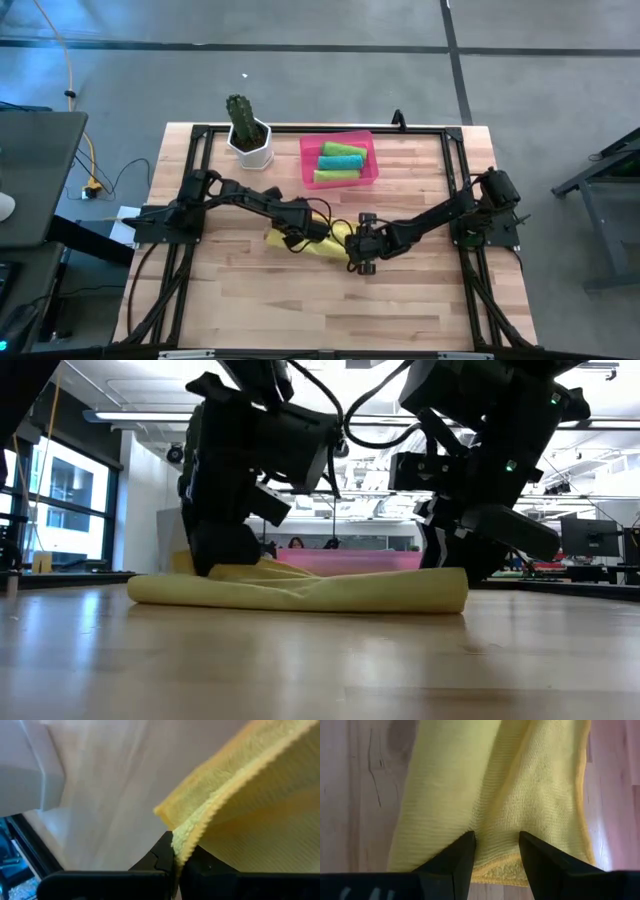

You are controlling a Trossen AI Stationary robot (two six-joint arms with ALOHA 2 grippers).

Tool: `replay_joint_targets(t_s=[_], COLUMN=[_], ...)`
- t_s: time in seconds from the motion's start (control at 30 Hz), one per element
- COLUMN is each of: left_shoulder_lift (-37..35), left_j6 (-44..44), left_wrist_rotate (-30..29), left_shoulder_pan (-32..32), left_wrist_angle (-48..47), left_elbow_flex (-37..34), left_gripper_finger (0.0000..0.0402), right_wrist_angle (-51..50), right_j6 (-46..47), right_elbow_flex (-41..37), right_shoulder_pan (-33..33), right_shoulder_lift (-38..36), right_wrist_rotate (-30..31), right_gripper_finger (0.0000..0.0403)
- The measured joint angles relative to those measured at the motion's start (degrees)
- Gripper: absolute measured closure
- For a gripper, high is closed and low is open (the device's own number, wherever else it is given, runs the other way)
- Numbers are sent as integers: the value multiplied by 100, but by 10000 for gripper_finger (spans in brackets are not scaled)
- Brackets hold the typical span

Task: Roll microfiber towels into tight, uniform cylinder then place into a basket
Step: Roll the yellow microfiber cloth

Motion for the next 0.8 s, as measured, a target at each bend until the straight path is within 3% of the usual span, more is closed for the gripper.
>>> replay_joint_targets(t_s=[0.17,0.33,0.63,0.8], left_shoulder_lift=[0,0,0,0], left_j6=[314,782,829,721], left_wrist_rotate=[-120,243,-67,677], left_shoulder_pan=[4,-29,-75,-132], left_wrist_angle=[415,849,-43,-371], left_elbow_flex=[-9,-9,-9,-9], left_gripper_finger=[384,334,258,253], right_wrist_angle=[25,31,33,35], right_j6=[17,22,5,15], right_elbow_flex=[-7,-9,-9,-9], right_shoulder_pan=[5,5,1,3], right_shoulder_lift=[4,4,4,4], right_wrist_rotate=[16,16,-39,-19], right_gripper_finger=[249,249,249,249])
